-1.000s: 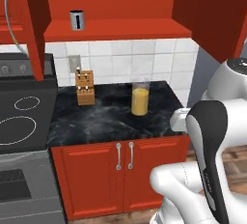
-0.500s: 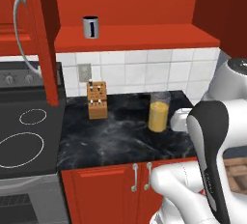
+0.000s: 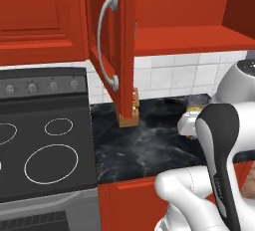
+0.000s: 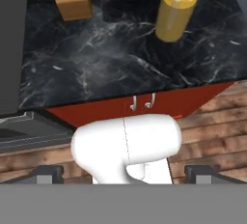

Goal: There is a tray on the dining counter. Grab the cup, mug, and pitcher and place them on the tray. The pitcher may be placed next to the tray if it cannot fit the tray.

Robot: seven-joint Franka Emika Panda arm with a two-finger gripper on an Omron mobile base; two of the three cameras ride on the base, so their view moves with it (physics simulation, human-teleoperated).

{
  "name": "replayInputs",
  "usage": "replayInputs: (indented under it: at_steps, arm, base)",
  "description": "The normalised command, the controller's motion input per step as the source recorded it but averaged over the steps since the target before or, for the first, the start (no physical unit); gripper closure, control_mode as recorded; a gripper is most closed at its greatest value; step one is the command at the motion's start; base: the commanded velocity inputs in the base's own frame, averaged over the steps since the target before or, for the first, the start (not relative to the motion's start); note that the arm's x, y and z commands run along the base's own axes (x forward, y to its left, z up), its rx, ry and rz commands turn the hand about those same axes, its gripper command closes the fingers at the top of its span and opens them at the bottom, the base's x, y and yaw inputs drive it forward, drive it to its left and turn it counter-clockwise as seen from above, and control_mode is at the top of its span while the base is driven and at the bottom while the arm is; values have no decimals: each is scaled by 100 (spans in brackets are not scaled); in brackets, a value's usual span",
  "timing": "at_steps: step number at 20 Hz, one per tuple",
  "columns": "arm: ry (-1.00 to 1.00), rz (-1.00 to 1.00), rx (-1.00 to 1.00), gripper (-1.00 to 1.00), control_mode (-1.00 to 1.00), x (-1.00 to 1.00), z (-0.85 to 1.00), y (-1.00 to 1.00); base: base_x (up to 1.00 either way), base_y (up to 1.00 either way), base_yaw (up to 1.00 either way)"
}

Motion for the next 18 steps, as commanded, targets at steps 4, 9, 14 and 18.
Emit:
replayInputs:
  at_steps: [4,9,14,18]
  arm:
    - [0,0,0,-100,100,0,0,0]
    - [0,0,0,-100,100,0,0,0]
    - [0,0,0,-100,100,0,0,0]
    - [0,0,0,-100,100,0,0,0]
  base:
    - [38,67,-10]
    - [76,1,-2]
    - [72,-46,1]
    - [96,-20,14]
